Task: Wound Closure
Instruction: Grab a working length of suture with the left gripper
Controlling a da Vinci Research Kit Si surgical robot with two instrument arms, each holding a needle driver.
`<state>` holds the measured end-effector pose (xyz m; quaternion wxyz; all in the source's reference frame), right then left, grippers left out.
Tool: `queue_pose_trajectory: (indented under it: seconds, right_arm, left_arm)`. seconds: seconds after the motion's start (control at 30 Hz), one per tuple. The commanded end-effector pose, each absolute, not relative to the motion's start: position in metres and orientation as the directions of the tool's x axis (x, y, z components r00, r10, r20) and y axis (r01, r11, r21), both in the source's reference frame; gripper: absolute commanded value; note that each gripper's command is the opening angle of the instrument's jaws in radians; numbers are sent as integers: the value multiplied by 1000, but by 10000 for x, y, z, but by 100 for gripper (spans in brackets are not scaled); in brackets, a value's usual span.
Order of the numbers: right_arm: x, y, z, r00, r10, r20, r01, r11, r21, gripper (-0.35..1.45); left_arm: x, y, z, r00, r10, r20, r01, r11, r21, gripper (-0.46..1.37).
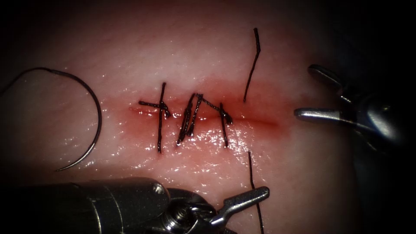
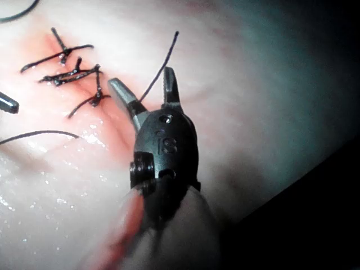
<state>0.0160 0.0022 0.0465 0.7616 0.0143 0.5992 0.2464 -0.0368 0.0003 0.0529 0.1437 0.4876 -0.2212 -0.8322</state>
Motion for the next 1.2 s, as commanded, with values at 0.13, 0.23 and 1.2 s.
queue_pose_trajectory:
  seconds: [0.13,0.23,1.2]
  right_arm:
    - [161,21,467,160,391,-906,-356,879,316,80]
    - [161,19,468,160,390,-907,-356,880,315,80]
    - [160,11,470,167,385,-908,-348,884,311,80]
  left_arm:
    - [-382,-7,531,-443,-478,-759,34,-855,518,90]
    - [-394,-14,532,-426,-490,-761,41,-851,524,86]
    - [-403,-18,540,-375,-505,-778,88,-855,512,-35]
